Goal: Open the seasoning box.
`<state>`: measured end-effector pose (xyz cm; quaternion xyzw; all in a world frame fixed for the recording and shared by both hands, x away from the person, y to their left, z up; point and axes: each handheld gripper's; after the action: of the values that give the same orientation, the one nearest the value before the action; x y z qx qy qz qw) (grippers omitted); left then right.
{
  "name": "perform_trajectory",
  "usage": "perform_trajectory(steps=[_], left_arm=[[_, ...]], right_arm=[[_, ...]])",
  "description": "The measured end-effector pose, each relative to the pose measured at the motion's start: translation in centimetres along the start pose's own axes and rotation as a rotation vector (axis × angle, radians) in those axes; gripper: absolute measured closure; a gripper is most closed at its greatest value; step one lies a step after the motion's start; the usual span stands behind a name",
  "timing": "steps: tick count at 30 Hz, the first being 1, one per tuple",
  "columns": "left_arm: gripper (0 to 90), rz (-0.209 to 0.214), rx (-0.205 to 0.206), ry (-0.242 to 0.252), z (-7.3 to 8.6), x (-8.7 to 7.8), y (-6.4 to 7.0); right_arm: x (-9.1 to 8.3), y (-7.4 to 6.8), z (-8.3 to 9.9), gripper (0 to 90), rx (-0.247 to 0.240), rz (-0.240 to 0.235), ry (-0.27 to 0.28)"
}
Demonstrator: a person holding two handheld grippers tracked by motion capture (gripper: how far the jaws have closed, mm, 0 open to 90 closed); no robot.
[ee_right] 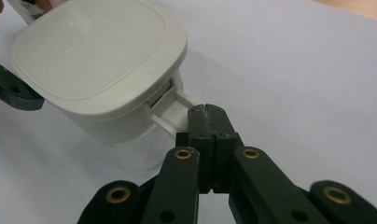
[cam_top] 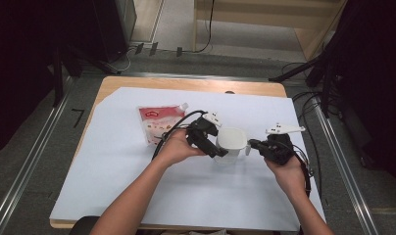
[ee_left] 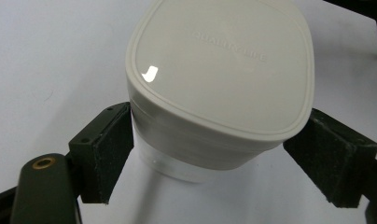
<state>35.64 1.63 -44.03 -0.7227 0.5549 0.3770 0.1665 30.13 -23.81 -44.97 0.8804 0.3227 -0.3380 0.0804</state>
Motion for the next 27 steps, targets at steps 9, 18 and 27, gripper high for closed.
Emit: perform_trajectory(steps=[9, 18, 27], left_arm=[[17.9, -0.005, -0.002, -0.002, -0.2, -0.3, 0.2], [52.8, 0.033, -0.023, 0.162, -0.4, -3.2, -0.4], [55.4, 0.007, -0.012, 0.13, -0.2, -3.4, -0.5]], right_arm=[[0.0, -0.2, 0.0, 90.0, -0.003, 0.01, -0.004], [0.0, -0.5, -0.2, 90.0, -0.011, -0.024, 0.017], [0.2, -0.8, -0.4, 90.0, -0.015, -0.021, 0.025]])
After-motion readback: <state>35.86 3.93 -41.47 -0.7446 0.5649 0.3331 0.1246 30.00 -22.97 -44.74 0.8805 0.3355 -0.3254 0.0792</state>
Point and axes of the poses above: each handheld gripper's, and its own axes: x roughly forward along the jaws, z roughly out of its underside, y roughly to its right, and after that the axes turned 3 degrees about -x, right-handed
